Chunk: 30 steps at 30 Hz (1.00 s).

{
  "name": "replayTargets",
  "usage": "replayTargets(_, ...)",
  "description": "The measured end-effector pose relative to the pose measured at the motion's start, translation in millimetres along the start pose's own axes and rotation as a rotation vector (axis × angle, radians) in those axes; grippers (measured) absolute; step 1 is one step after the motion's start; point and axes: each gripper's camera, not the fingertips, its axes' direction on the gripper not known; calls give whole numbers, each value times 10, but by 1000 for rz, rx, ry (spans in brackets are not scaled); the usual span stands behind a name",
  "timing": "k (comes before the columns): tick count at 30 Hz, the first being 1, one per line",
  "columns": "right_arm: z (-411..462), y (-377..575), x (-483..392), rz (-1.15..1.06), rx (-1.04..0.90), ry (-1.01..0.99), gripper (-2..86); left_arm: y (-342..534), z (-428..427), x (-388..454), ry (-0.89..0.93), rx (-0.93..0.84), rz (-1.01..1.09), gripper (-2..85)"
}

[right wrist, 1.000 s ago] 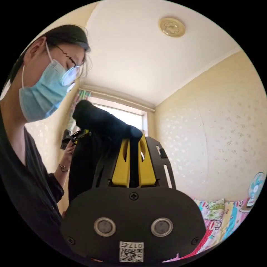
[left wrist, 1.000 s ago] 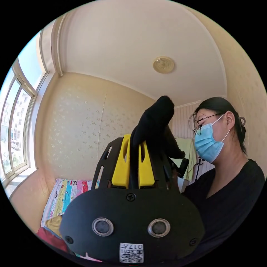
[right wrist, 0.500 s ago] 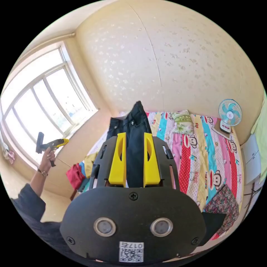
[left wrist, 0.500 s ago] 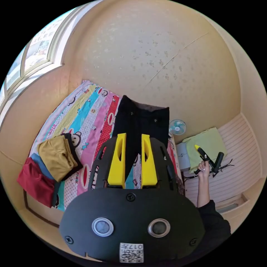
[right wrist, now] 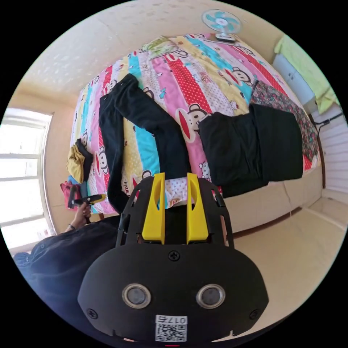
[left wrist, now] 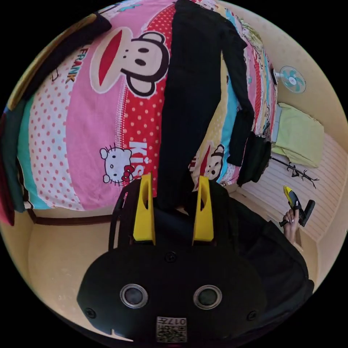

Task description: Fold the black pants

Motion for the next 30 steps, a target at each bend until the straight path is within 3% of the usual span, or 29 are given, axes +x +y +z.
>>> replayTargets(3,-167,18,-159,43,-4,12,89,-61,254,-273,80,-200,-41,154)
replayTargets(5,-297,-15,-363,34,-9,59,87,-86,285,-359,152,-314,-30,71)
replayTargets(10,-404,-79,-692,17,-61,133,82,66,-629,-296,668,-436,411,35)
replayTargets(12,-365,-103,-769,10,-96,141,81,153,-1007,-405,722,-436,484,34)
replayTargets(13,-318,-133,-809,4,-125,138,80,163,-1165,-537,667,-436,468,33)
replayTargets(14,-264,-182,-839,-1,-157,134,80,158,-1212,-617,610,-435,443,33)
replayTargets(16,-187,-304,-878,-16,-203,122,81,97,-1216,-1001,326,-426,254,38)
replayTargets(18,-120,-483,-915,-42,-238,113,82,85,-1153,-1276,266,-385,93,49)
replayTargets(22,40,-1081,-1049,-160,-302,146,92,406,-1164,-1593,558,-189,-93,70)
replayTargets(30,578,-2019,-1043,-320,-439,200,106,2025,-1076,-2168,788,270,-516,61)
